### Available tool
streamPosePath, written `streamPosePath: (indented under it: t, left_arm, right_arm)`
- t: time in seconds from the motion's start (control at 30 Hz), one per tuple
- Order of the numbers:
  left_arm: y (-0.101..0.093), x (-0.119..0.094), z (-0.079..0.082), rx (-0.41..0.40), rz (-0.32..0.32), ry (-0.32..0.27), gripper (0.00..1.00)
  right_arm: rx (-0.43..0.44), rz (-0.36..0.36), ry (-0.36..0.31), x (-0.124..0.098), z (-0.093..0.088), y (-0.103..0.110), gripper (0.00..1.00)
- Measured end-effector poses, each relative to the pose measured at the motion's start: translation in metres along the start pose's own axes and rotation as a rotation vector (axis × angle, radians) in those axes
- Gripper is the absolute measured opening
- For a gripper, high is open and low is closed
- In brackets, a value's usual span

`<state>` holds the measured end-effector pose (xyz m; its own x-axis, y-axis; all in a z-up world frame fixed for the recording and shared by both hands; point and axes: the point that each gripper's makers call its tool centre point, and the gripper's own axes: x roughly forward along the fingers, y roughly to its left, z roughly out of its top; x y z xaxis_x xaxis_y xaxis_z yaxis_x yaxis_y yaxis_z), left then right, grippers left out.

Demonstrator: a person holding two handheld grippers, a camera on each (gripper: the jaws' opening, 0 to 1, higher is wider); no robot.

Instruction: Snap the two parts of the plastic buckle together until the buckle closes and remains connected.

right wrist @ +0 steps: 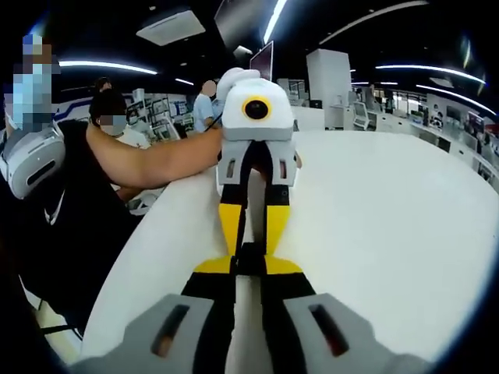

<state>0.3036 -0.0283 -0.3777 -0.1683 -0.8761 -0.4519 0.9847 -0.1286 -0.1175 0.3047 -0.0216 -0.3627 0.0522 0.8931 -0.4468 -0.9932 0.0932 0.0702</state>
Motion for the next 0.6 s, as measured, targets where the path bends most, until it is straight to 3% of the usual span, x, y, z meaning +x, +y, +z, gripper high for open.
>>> streamPosePath:
  t: [0.07, 0.27, 0.37, 0.43, 0.47, 0.6]
  left_arm:
    - [0.002, -0.003, 0.004, 0.002, -0.002, -0.021, 0.16]
    - [0.014, -0.010, 0.017, 0.008, 0.038, -0.100, 0.47]
    - [0.024, -0.010, 0.015, 0.022, 0.089, -0.096, 0.70]
    - [0.028, -0.009, 0.016, -0.010, 0.107, -0.109, 0.94]
    - [0.031, -0.008, 0.016, -0.020, 0.120, -0.114, 1.00]
    - [0.052, -0.016, 0.023, -0.016, 0.214, -0.143, 1.00]
  right_arm:
    - [0.005, -0.002, -0.028, -0.002, 0.004, -0.002, 0.09]
    - [0.011, -0.022, -0.067, -0.005, 0.010, -0.012, 0.09]
    - [0.013, -0.033, -0.070, -0.005, 0.009, -0.016, 0.09]
    - [0.012, -0.040, -0.075, -0.005, 0.010, -0.018, 0.09]
    - [0.011, -0.045, -0.079, -0.006, 0.011, -0.020, 0.09]
    - [0.004, -0.068, -0.099, -0.008, 0.015, -0.024, 0.09]
